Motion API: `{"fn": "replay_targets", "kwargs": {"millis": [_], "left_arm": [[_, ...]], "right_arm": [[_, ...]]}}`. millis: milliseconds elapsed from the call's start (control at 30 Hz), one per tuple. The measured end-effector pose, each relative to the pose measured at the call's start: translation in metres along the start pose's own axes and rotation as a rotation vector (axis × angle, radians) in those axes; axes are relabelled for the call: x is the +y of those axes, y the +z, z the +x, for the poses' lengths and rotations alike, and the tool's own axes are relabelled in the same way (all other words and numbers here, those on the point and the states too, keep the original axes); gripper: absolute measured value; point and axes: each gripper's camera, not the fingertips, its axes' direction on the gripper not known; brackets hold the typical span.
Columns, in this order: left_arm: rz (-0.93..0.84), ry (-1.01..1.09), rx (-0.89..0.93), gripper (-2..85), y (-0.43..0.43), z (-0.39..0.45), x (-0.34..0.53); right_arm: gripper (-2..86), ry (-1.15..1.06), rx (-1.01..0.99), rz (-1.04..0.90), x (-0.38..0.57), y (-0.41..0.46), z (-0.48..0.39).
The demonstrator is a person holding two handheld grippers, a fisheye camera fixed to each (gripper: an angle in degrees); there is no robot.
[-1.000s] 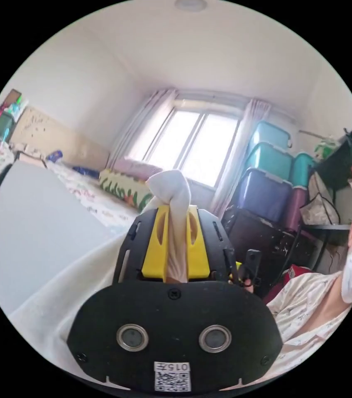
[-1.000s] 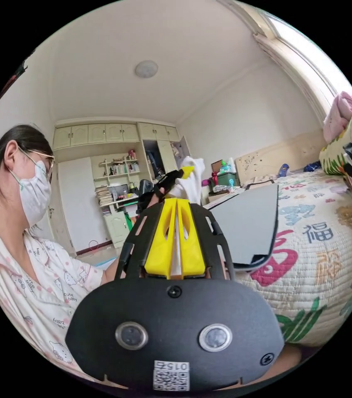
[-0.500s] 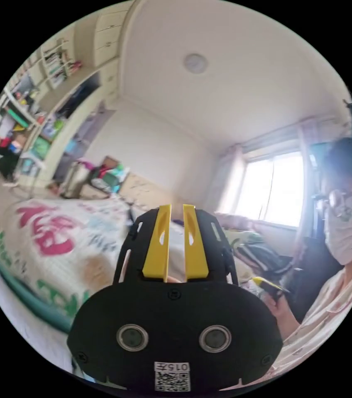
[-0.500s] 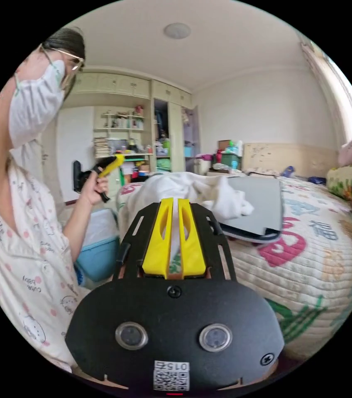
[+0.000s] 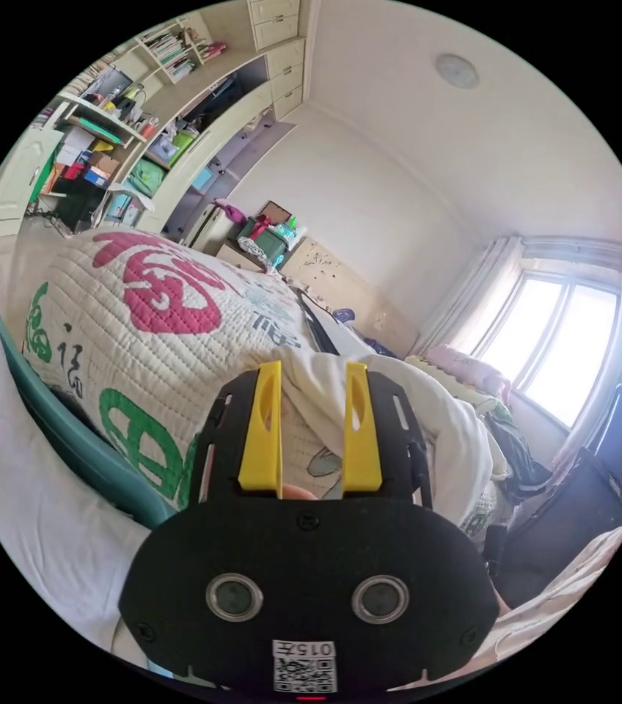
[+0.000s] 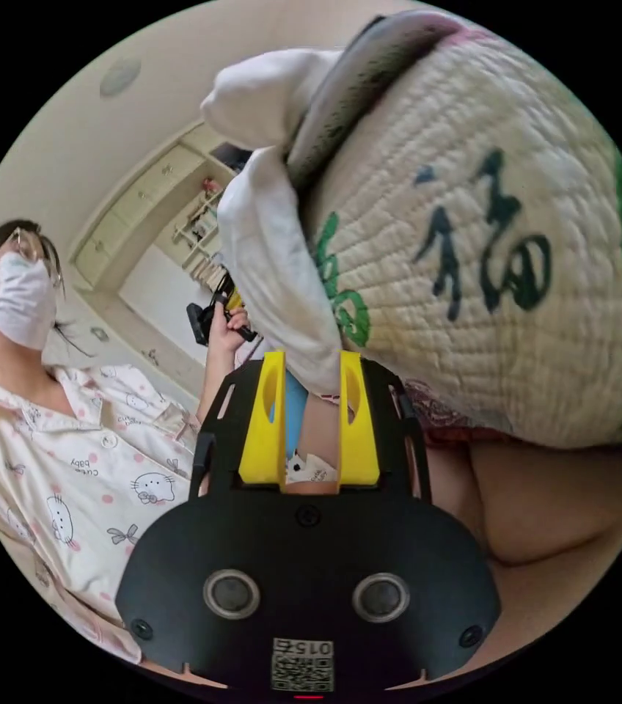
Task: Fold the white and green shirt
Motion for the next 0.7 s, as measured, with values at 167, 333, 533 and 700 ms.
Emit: {"fn": "replay_targets", "kwargs": {"millis": [167, 333, 533, 700], "left_arm": [[-0.056, 0.035, 0.059, 7.7, 0.047, -0.003, 0.005], [-0.050, 0.082, 0.078, 4.1, 0.065, -0.008, 0.016], [0.039, 0.123, 0.146, 2.0, 0.060, -0.020, 0.034], [0.127, 0.218, 0.177, 1.1, 0.051, -0.015, 0.027]], "right_arm": [[15.7, 0.027, -0.007, 0.026, -0.001, 0.000, 0.013], [15.3, 0.042, -0.129, -0.127, 0.005, 0.046, 0.033], [14.6, -0.040, -0.335, 0.054, 0.029, -0.008, 0.009], [13.8, -0.251, -0.255, 0.306, 0.016, -0.150, -0.063]]}}
